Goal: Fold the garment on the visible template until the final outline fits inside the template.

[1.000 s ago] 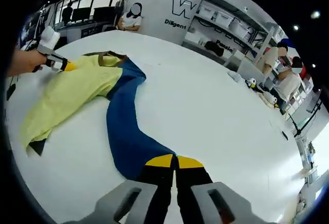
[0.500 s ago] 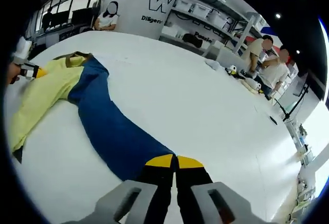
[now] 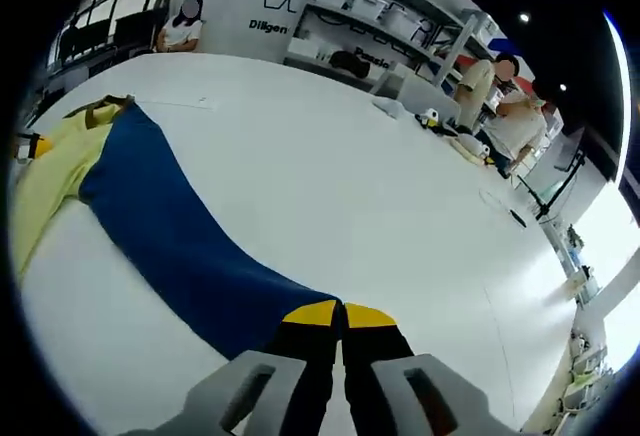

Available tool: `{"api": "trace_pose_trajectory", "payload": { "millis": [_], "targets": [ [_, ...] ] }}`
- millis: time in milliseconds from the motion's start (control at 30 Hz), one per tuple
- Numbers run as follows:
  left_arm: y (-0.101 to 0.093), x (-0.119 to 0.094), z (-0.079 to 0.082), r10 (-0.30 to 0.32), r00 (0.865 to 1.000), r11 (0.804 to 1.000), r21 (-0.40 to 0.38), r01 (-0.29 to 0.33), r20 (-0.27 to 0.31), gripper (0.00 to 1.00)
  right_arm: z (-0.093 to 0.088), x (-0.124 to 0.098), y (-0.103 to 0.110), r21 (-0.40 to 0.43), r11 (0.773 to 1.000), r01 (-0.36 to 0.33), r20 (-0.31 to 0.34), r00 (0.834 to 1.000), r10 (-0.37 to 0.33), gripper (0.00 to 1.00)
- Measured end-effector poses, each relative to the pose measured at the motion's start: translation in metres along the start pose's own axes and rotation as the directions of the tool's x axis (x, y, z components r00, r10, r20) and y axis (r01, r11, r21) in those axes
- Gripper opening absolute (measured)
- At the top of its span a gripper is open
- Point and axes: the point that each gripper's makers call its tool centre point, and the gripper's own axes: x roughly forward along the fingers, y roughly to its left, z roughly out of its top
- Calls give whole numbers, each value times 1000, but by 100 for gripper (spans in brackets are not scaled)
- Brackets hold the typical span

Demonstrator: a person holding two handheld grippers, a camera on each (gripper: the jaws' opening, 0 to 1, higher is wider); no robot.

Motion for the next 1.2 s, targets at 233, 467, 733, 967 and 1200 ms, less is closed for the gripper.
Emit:
{"api": "trace_pose_trajectory", "payload": {
  "millis": [233, 467, 733, 967, 1200],
  "targets": [
    [0, 0, 0, 3, 1000, 1000, -11, -3, 4, 0, -1, 17, -11, -11, 999, 37, -35, 999, -37, 0],
    [1, 0, 0, 0, 1000, 1000, -14, 0, 8, 0, -6, 35, -5, -46, 999, 22, -90, 996, -26, 0],
    [1, 0, 0, 3, 1000, 1000, -18, -3, 10, 0, -13, 45, -4, -86, 996, 7, -129, 992, -18, 0],
    [1, 0, 0, 11, 1000, 1000, -21, -11, 10, 0, -12, 46, -7, -65, 998, 14, -121, 992, -22, 0],
    [1, 0, 0, 12, 1000, 1000, -19, -12, 10, 1, -12, 45, -11, -58, 998, 34, -120, 992, -41, 5]
  ]
}}
